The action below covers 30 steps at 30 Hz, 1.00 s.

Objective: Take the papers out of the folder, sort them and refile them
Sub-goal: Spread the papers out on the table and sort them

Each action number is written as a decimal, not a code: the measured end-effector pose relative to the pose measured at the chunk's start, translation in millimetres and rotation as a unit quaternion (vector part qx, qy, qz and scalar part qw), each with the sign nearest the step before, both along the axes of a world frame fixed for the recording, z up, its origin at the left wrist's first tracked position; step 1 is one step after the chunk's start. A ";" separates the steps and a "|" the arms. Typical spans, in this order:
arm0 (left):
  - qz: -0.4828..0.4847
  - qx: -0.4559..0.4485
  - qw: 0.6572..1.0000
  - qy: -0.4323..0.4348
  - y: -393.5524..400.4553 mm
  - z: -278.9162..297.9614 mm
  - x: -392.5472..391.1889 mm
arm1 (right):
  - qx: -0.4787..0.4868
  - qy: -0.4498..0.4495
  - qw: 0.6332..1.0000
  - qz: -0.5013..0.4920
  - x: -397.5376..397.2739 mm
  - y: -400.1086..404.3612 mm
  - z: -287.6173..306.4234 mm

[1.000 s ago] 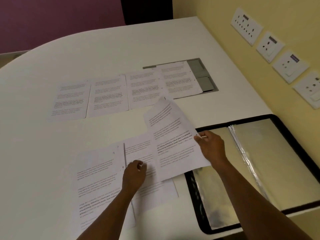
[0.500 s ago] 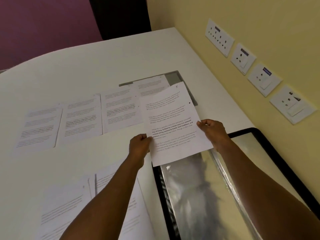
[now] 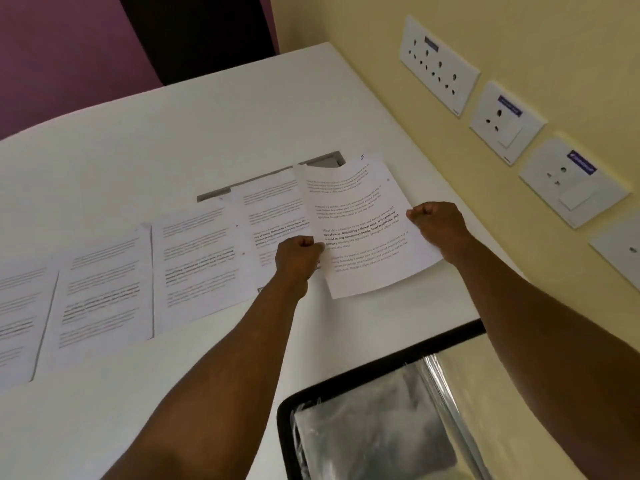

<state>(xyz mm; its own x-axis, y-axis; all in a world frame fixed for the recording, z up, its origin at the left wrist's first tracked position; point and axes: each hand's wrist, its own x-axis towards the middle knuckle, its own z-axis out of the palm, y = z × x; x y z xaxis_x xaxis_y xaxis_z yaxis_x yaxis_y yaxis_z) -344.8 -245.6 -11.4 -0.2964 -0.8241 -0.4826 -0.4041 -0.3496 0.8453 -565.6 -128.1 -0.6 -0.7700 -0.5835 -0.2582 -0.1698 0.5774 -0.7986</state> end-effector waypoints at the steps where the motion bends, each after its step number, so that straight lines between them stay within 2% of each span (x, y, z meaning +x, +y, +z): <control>1: -0.003 -0.003 1.000 -0.007 -10.2 -4.7 -10.2 | 0.006 0.015 1.000 0.000 -10.0 -7.9 -5.9; 10: -0.004 -0.025 0.999 -0.023 -69.3 -46.8 -80.6 | 0.068 0.078 0.995 0.005 -78.6 -70.7 -44.6; 19: -0.014 -0.127 0.987 -0.102 -82.7 -66.2 -112.1 | 0.170 0.178 0.968 0.051 -111.5 -91.9 -61.8; 22: -0.043 -0.202 0.967 -0.149 -76.8 -60.2 -110.2 | 0.216 0.217 0.952 0.019 -109.4 -88.4 -65.5; 25: -0.067 -0.258 0.949 -0.169 -57.8 -54.4 -100.7 | 0.232 0.293 0.928 -0.003 -92.9 -78.3 -61.5; 30: -0.115 -0.286 0.931 -0.194 -16.8 -52.1 -69.5 | 0.169 0.317 0.933 0.026 -42.1 -44.6 -51.2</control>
<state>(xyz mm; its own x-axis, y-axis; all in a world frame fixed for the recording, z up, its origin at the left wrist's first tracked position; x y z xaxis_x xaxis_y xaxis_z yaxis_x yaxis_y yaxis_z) -414.4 -262.4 -63.5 -0.3914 -0.9156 -0.0918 -0.7263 0.2461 0.6419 -607.7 -172.7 -51.8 -0.8032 -0.5923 0.0634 -0.5810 0.7555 -0.3028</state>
